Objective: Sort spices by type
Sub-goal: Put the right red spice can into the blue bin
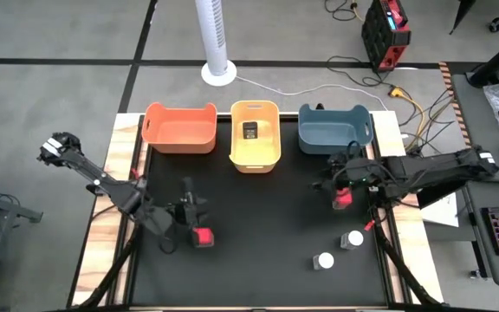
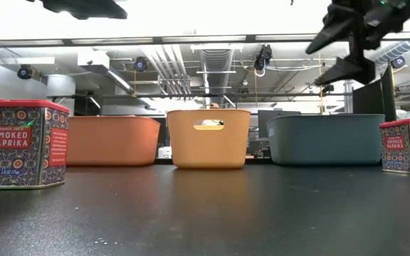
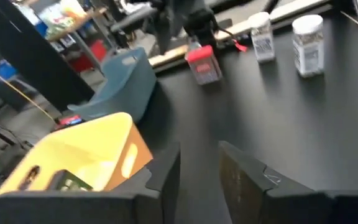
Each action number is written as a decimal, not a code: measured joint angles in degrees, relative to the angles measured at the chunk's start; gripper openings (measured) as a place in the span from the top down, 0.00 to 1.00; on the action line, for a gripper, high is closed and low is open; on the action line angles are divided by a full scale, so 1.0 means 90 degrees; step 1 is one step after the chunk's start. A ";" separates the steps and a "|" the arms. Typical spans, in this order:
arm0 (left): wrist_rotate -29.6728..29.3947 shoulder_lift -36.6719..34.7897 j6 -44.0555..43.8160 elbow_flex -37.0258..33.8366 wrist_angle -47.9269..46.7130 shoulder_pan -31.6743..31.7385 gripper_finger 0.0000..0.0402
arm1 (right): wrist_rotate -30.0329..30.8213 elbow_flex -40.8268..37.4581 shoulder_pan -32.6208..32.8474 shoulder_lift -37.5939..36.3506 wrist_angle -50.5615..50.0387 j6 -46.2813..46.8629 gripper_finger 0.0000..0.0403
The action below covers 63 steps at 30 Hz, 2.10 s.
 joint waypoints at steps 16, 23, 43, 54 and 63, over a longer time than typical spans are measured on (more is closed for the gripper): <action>-0.1066 -0.0676 -0.0649 -0.0567 -0.0575 0.0005 0.79 | -0.0579 0.4025 0.0761 0.3354 -0.6293 0.2141 0.15; -0.1099 -0.0625 -0.1145 -0.0874 -0.0519 0.0005 0.79 | -0.0982 0.4136 0.0967 0.3027 -0.7318 0.3164 0.16; -0.1539 -0.0674 -0.0432 -0.0474 -0.0740 -0.0121 0.79 | -0.1078 0.1882 0.0102 0.1519 -0.6302 0.4045 0.13; -0.1625 -0.0683 -0.0164 -0.0474 -0.0729 -0.0121 0.79 | -0.1181 0.1435 -0.0225 0.1812 -0.5721 0.3632 0.13; -0.1623 -0.0683 -0.0204 -0.0474 -0.0732 -0.0121 0.79 | -0.1226 0.1054 -0.0233 0.2095 -0.5331 0.3561 0.16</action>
